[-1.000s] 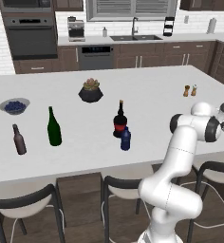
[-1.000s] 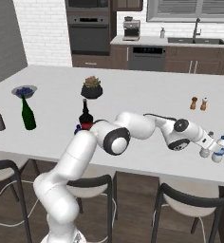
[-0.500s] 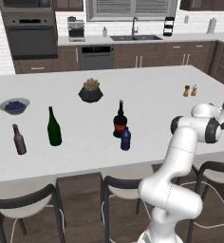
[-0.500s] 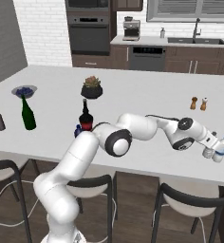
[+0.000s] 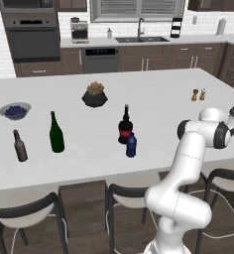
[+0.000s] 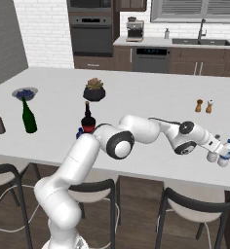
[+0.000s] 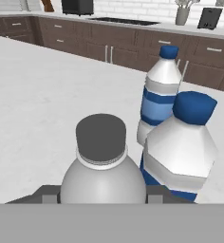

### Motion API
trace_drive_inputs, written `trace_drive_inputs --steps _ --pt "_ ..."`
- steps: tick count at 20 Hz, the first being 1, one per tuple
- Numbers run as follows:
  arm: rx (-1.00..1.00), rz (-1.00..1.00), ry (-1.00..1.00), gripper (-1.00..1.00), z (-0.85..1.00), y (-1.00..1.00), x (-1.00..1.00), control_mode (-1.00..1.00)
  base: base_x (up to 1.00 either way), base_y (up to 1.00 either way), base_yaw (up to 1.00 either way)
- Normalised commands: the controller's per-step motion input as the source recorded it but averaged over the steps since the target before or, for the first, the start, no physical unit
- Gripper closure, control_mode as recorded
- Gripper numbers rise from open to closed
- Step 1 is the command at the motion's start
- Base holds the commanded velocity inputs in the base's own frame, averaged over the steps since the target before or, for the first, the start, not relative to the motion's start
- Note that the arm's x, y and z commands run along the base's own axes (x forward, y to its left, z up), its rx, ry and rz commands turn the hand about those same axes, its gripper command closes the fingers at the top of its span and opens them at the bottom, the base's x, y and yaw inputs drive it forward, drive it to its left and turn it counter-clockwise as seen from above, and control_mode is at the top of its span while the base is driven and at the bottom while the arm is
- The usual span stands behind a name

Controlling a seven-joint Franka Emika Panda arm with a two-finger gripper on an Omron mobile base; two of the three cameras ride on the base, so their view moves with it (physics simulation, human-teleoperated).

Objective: Move the plastic bottles in the middle to the plastics group, and the glass bottles in the middle to the glass group.

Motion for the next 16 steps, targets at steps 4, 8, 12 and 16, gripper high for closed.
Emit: trace_drive_inputs --steps 4,8,12,16 --pt "0.0 0.0 0.0 1.0 -0.01 0.11 -0.01 -1.0 0.0 0.0 0.0" --pt "0.0 0.0 0.0 1.0 0.0 0.1 -0.08 -1.0 0.0 0.0 0.0" --pt "0.03 0.0 0.0 1.0 0.0 0.0 -0.02 -1.0 0.0 0.0 0.0" --pt "0.05 0.0 0.0 1.0 -0.03 0.0 0.0 -1.0 0.0 0.0 0.0"
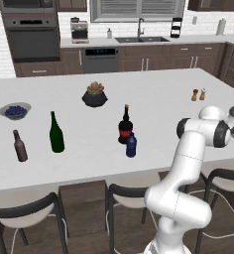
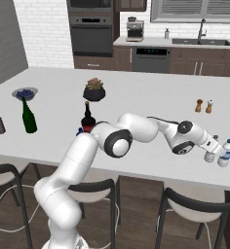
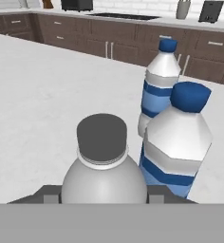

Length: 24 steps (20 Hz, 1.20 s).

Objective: Move the plastic bottles in the middle to the plastics group, and the glass bottles in the middle to the glass group.

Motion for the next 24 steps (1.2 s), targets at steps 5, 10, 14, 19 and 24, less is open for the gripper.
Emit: trace_drive_inputs --steps 5,10,14,19,24 --pt "0.08 0.0 -0.03 1.0 -0.04 0.0 0.0 -1.0 0.0 0.0 0.0" --pt "0.06 0.0 -0.18 1.0 -0.01 0.0 -0.04 -1.0 0.0 0.0 0.0" --pt "0.04 0.0 -0.23 1.0 -0.04 0.0 -0.03 -1.0 0.0 0.0 0.0" --pt "0.0 0.0 -0.09 1.0 -0.08 0.0 0.0 -1.0 0.0 0.0 0.0" --pt "-0.01 0.0 -0.04 1.0 -0.07 0.0 0.0 -1.0 0.0 0.0 0.0"
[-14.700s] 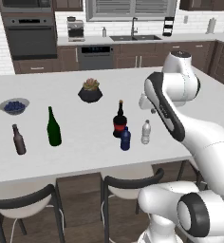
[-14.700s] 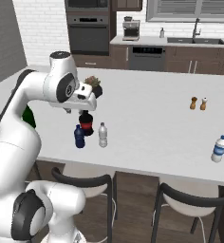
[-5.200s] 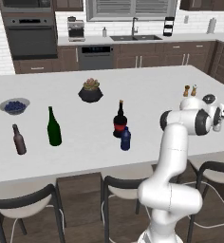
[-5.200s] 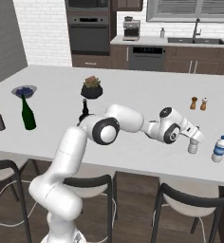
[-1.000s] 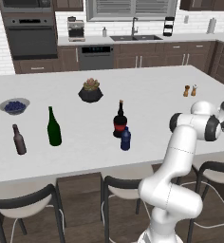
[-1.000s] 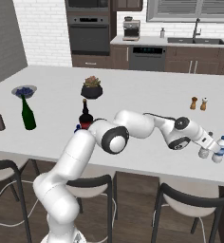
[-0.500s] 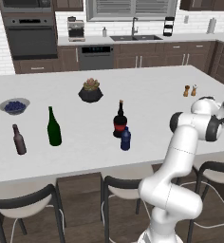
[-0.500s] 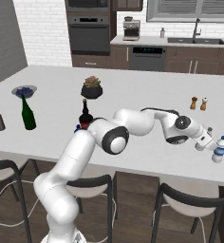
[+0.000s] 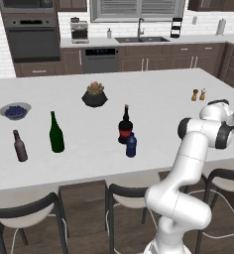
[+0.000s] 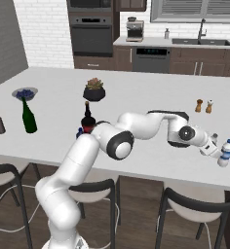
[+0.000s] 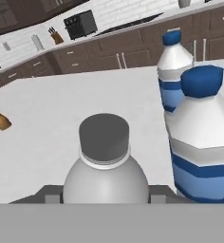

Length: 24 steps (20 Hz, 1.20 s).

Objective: Move the plastic bottles in the middle to the plastics group, and the glass bottles in the middle to the glass group.

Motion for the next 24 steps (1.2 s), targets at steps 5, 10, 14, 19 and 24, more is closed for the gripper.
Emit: trace_drive_inputs --steps 5,10,14,19,24 --pt "-0.04 0.0 0.05 1.0 0.04 0.01 0.0 -1.0 0.0 0.0 0.0" --pt "-0.02 0.0 0.16 1.0 0.17 0.0 0.0 -1.0 0.0 0.0 0.0" --pt "-0.03 0.0 0.18 1.0 0.15 0.0 0.0 -1.0 0.0 0.0 0.0" --pt "-0.01 -0.03 0.18 1.0 0.14 -0.02 0.0 -1.0 0.0 0.0 0.0" --pt "0.0 -0.02 0.09 1.0 0.02 -0.09 0.0 -1.0 0.0 0.0 0.0"
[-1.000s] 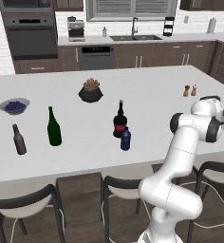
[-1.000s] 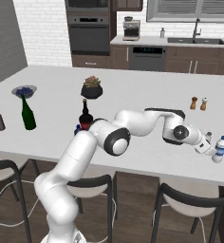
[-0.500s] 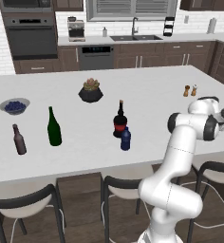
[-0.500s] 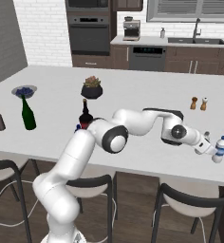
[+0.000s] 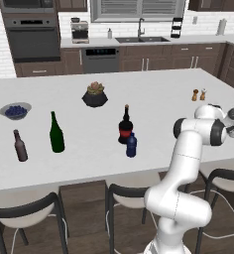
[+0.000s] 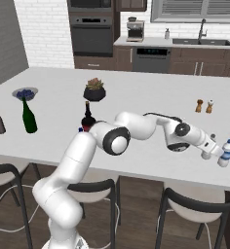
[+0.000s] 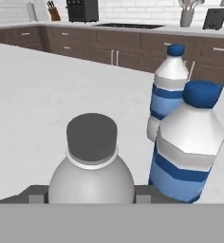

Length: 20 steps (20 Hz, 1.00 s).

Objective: Move the plastic bottles in the middle to the plastics group, and the glass bottles in the middle to the glass group.

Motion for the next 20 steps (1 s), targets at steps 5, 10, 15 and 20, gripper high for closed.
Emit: trace_drive_inputs --steps 5,10,15,20 --pt "0.0 -0.01 0.0 1.0 0.0 -0.17 0.0 -1.0 0.0 0.0 0.0" --pt "0.0 0.0 0.0 1.0 0.0 -0.16 0.0 -1.0 0.0 0.0 0.0" --pt "0.0 0.0 0.0 1.0 -0.01 -0.19 -0.01 -1.0 0.0 0.0 0.0" --pt "0.0 0.0 0.0 1.0 -0.11 -0.07 -0.1 -1.0 0.0 0.0 0.0"
